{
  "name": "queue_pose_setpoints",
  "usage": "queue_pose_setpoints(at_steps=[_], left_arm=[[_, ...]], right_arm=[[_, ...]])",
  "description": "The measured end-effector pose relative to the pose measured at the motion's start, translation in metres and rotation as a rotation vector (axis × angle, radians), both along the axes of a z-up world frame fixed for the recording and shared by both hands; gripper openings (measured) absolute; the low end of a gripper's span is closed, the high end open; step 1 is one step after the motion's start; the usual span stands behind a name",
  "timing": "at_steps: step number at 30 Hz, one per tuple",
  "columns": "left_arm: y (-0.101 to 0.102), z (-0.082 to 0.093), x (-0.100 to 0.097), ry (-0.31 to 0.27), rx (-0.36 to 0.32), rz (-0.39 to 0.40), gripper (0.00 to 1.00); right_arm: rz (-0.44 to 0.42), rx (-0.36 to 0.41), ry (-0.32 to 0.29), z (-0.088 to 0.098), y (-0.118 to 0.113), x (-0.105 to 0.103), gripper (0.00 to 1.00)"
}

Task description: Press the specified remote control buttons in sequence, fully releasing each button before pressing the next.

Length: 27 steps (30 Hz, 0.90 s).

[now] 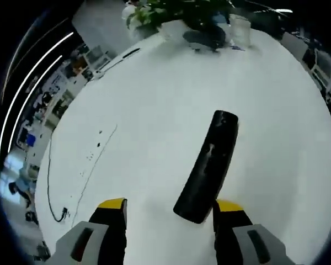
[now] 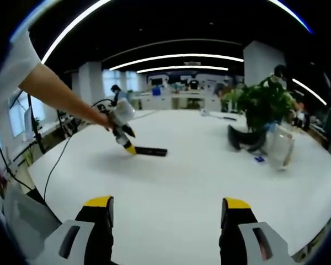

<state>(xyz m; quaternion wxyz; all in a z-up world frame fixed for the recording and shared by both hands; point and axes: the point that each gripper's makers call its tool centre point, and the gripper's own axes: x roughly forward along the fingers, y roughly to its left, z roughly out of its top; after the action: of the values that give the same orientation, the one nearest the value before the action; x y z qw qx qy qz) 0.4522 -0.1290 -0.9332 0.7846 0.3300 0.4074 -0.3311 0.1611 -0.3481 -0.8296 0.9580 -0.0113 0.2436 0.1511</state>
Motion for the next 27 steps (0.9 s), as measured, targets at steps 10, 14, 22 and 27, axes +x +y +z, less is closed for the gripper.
queue_pose_setpoints(at_steps=[10,14,22,27], left_arm=[[0.011,0.025,-0.022,-0.251,-0.229,0.215,0.85],[0.011,0.026,-0.048,-0.233,-0.347,0.281,0.95],[0.02,0.031,-0.101,-0.279,-0.462,0.356,1.0],[0.028,0.051,-0.127,-0.339,-0.522,0.394,1.0]], right_arm=[[-0.017,-0.001,-0.017,0.003,-0.003,0.0,0.78],[-0.021,-0.006,-0.024,0.004,-0.003,0.001,0.8],[-0.017,-0.002,-0.048,0.008,-0.002,0.001,0.86],[-0.038,0.006,-0.059,0.01,-0.006,0.002,0.92]])
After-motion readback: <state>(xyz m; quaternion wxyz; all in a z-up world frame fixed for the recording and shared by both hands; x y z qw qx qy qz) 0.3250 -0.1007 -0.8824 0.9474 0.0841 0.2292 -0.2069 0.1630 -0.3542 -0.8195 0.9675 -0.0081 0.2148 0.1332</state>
